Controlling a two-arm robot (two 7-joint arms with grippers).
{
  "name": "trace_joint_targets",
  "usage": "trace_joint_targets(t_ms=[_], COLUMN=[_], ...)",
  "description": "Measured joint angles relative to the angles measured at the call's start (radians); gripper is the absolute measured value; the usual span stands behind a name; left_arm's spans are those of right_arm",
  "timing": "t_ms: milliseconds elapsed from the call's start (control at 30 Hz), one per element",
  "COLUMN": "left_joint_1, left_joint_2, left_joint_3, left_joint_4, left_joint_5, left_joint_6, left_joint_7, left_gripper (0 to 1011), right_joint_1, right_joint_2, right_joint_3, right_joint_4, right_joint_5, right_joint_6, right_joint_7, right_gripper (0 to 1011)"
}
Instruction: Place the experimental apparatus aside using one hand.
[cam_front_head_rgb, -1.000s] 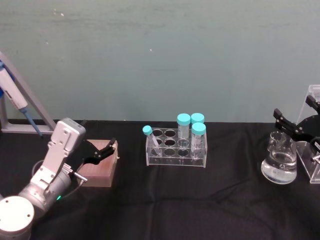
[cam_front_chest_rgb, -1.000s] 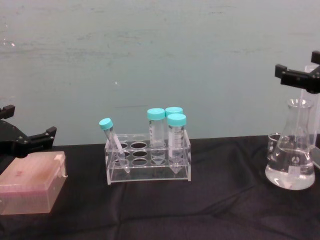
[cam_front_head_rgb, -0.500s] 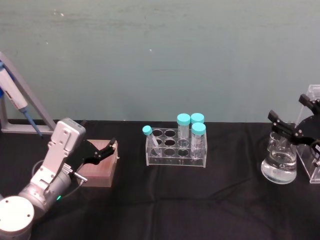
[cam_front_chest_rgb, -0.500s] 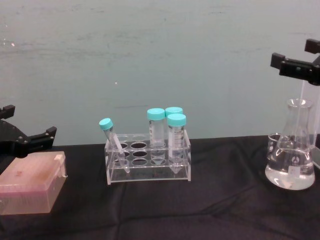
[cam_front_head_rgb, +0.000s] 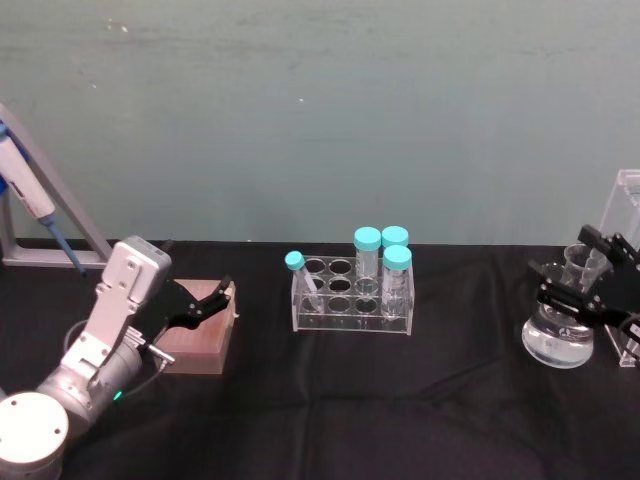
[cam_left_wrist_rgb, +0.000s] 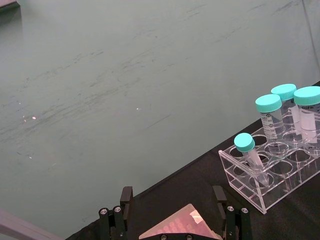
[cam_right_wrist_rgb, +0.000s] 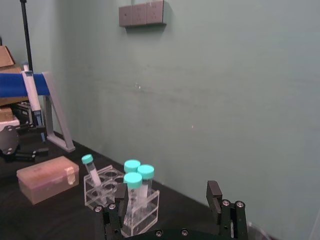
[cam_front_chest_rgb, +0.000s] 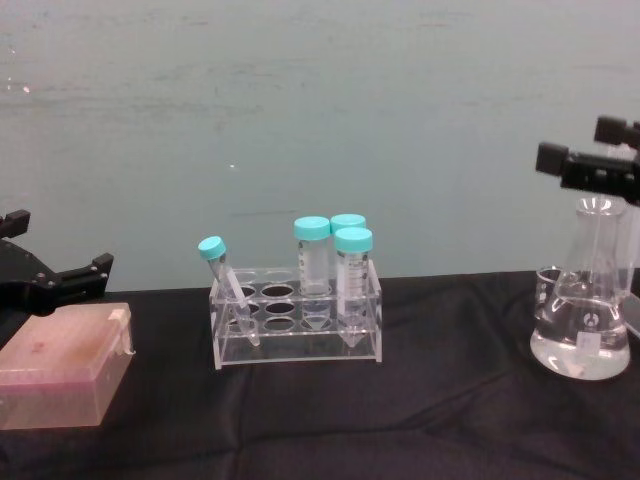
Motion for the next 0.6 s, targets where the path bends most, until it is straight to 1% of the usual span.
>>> trace_joint_targets(t_ms=[167, 367, 433, 567, 600], left_joint_1=[0.0, 0.0, 0.0, 0.0, 0.0], left_joint_2=[0.0, 0.0, 0.0, 0.0, 0.0], left_joint_3=[0.0, 0.0, 0.0, 0.0, 0.0], left_joint_4=[0.0, 0.0, 0.0, 0.0, 0.0], left_joint_5=[0.0, 0.0, 0.0, 0.0, 0.0], left_joint_6=[0.0, 0.0, 0.0, 0.0, 0.0], left_joint_7=[0.0, 0.0, 0.0, 0.0, 0.0], left_gripper=[1000, 1000, 1000, 1000, 1000], right_joint_1=[-0.024, -0.05, -0.065, -0.08, -0.088], right_joint_2=[0.027, 0.054, 0.071, 0.089, 0.098], right_joint_3=[0.0, -0.002, -0.004, -0.009, -0.011], right_joint_4=[-0.013, -0.028, -0.036, -0.042, -0.046], right_joint_5=[0.028, 0.045, 0.054, 0.06, 0.064], right_joint_6=[0.029, 0.052, 0.063, 0.074, 0.079], right_joint_7=[-0.002, -0.016, -0.022, -0.024, -0.025], right_gripper=[1000, 1000, 1000, 1000, 1000])
